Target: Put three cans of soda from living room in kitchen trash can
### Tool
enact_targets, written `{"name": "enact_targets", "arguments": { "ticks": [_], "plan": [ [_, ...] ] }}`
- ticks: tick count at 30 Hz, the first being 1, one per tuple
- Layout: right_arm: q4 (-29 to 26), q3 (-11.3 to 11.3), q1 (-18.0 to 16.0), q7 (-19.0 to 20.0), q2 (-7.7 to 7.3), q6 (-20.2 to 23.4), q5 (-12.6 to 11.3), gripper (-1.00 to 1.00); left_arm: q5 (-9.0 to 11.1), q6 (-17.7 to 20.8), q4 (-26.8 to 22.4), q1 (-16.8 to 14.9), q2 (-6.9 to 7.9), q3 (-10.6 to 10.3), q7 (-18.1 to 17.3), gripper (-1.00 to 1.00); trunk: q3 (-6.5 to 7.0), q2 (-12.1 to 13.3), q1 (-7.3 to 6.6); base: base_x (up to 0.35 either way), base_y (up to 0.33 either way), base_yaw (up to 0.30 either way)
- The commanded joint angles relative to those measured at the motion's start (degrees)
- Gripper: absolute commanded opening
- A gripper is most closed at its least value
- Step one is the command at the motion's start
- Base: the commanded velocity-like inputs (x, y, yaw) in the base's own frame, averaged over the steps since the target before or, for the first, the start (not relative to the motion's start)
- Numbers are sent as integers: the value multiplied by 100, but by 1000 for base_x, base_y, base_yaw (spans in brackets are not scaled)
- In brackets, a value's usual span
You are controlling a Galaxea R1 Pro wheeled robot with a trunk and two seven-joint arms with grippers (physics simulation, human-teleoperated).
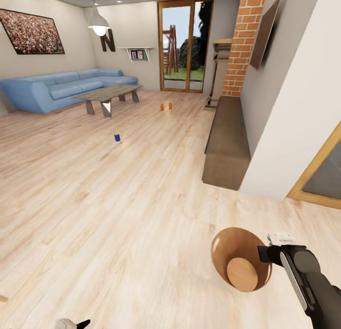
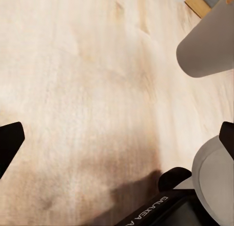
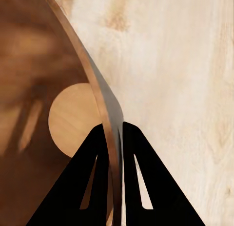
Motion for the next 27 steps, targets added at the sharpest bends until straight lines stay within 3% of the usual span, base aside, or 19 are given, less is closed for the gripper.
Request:
{"name": "enact_targets", "arguments": {
  "ticks": [1, 18, 27],
  "plan": [
    [-1, 0, -3, 29, 0, 1, -69, -100, 0, 0, 0, 0, 0, 0, -1, 100, 0, 0, 0, 276, 213, 291],
    [0, 0, 0, 29, 0, 1, -69, -100, 0, 0, 0, 0, -1, 0, 2, 100, 0, 0, 0, 293, 186, 286],
    [1, -4, -4, 29, 0, 1, -76, -100, 0, 0, 0, 0, 0, 0, 2, 100, 0, 0, 0, 343, 17, 56]
  ]
}}
